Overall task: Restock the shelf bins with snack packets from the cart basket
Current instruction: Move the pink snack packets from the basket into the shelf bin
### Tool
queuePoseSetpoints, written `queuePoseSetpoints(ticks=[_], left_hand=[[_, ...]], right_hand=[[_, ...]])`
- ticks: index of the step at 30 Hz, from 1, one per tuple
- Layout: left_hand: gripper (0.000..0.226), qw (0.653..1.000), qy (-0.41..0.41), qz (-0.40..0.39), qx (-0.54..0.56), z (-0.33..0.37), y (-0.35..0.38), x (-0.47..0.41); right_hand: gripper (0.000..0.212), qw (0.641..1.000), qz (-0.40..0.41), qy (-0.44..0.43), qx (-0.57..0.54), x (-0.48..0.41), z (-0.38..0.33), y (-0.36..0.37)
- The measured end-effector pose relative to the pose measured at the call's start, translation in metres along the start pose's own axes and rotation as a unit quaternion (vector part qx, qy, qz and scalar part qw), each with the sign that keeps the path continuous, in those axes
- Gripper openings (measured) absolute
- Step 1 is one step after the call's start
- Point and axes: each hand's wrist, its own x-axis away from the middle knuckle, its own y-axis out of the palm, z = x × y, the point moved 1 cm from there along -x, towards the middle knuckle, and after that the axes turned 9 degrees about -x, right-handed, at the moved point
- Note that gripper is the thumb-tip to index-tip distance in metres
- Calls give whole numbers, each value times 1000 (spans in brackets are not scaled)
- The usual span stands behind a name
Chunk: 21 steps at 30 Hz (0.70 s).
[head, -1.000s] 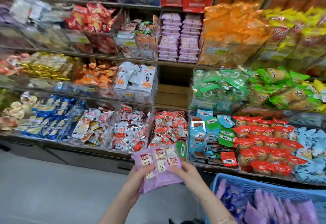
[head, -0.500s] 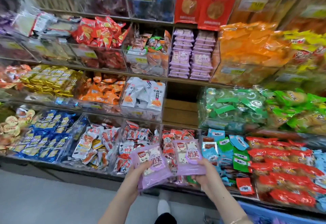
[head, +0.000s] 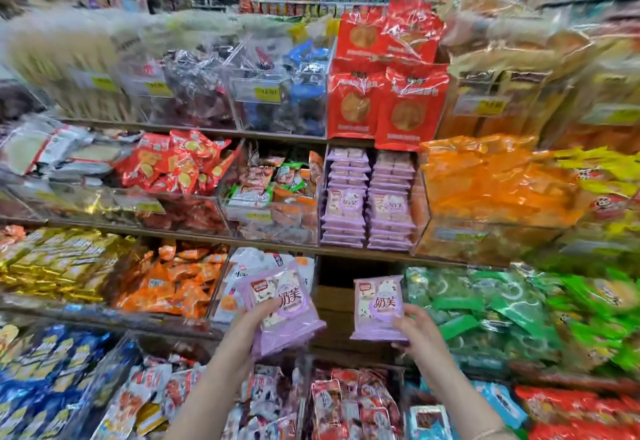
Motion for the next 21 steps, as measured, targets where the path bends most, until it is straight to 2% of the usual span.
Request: queuePoseSetpoints(ticks=[5, 9, 11, 13, 17, 18, 21], left_hand=[[60, 996, 66, -32, -52, 63, 15, -33], [56, 987, 123, -74, -70, 115, 31, -61], [58, 984, 131, -86, -84, 137, 38, -76], [63, 982, 133, -97, -90, 155, 43, -93], [87, 981, 136, -73, -116, 175, 55, -118], [82, 980, 137, -65, -128, 176, 56, -123], [30, 982, 99, -74, -142, 178, 55, -132]], right_hand=[[19, 999, -10, -53, -8, -42, -52, 13], [29, 996, -3, -87, -18, -69, -87, 30], [26, 995, 11, -92, -45, -80, -103, 42], [23, 993, 33, -99, -55, -96, -119, 55], [14, 990, 65, -122, 35, -133, -140, 83], [14, 988, 77, -123, 60, -142, -142, 89], [11, 981, 81, -128, 123, -159, -140, 105]])
